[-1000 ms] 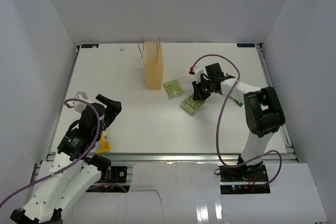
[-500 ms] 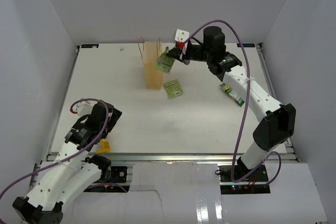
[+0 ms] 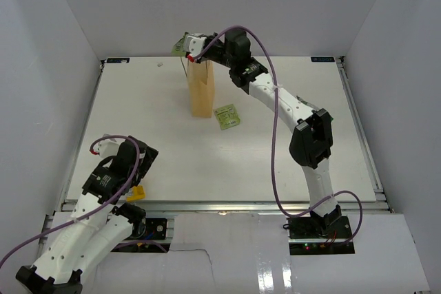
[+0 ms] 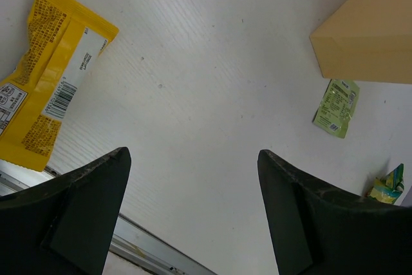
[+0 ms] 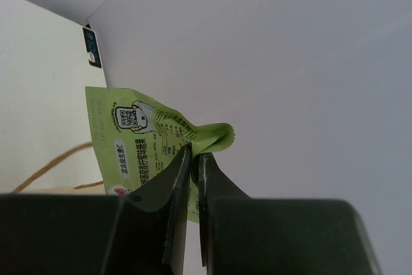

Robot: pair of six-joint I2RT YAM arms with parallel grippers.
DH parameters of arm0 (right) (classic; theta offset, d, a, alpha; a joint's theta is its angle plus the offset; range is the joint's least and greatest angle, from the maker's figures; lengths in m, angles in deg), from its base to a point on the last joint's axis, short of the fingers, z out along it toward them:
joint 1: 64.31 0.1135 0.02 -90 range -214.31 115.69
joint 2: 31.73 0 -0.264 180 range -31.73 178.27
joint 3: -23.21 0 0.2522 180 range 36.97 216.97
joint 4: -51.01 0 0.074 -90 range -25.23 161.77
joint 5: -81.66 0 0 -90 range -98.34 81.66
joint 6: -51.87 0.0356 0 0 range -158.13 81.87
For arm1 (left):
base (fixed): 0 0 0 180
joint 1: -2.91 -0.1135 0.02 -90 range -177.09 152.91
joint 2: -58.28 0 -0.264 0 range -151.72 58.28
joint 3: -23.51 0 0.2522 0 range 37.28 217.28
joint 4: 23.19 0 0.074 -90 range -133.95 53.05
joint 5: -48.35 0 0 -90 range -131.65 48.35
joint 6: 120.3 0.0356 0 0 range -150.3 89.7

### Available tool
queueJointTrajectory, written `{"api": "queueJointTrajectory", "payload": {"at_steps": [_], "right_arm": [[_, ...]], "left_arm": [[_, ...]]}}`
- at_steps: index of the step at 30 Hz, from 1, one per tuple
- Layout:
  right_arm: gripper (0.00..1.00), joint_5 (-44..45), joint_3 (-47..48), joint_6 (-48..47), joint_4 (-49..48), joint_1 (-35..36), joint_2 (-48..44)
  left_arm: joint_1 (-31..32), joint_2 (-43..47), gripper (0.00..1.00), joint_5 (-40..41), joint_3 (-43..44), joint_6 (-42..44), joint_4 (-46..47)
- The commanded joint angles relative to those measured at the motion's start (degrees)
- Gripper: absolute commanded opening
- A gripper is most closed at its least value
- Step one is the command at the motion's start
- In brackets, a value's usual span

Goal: Place the snacks into the paper bag

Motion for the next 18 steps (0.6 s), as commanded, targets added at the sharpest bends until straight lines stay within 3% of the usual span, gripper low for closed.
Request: {"api": "queueJointTrajectory", "payload": {"at_steps": [1,14,17,18], "right_arm": [[0.08,3.13,1.82,-5.84,-7.38,0.06,-0.60],[0.08,-0.83,-10.40,-7.51,-8.35,-1.00,-6.14],[0.13,-0.48,-11.99,-8.75,-8.09,-1.08,-6.58],[0.22,-0.57,-12.42,-9.01,-8.00,-1.17,-6.75]], "left_arm": [[-0.11,0.40,0.90,-0.35,-0.03,-2.28,-1.29],[-0.11,0.22,0.90,0.44,-0.30,-2.36,-1.47],[-0.11,-0.22,0.90,0.53,-0.12,-3.68,-2.43],[-0.11,-0.39,0.90,0.53,-0.12,-3.94,-2.61]]}}
